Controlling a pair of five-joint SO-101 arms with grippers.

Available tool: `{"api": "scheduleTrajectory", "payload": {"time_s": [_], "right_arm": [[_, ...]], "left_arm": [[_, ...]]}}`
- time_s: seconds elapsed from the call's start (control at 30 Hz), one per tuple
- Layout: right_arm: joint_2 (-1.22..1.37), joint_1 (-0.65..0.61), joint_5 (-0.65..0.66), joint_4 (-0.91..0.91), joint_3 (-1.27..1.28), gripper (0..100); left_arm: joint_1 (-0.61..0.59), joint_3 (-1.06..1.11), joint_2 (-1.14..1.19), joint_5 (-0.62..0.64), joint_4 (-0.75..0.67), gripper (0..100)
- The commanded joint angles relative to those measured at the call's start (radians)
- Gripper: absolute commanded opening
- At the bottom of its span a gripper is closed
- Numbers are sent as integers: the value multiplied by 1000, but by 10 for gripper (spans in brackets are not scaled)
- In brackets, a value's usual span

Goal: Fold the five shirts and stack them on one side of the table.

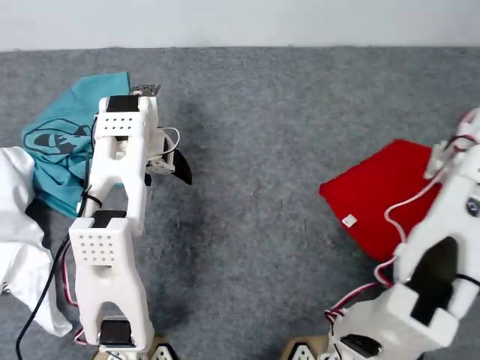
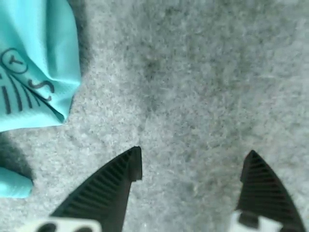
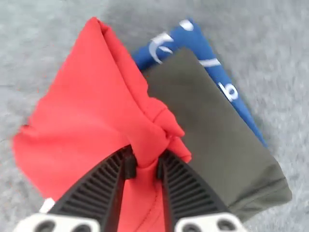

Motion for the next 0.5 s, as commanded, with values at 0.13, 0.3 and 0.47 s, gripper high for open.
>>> {"api": "scheduleTrajectory", "payload": {"time_s": [0.13, 0.3, 0.47], "right_arm": [[64, 154, -5, -39, -44, 9], [58, 229, -5, -36, -49, 9], [67, 291, -5, -36, -44, 9]], "left_arm": [[5, 2, -9, -11, -8, 325], [5, 4, -9, -11, -6, 325], [5, 4, -9, -11, -6, 325]]}}
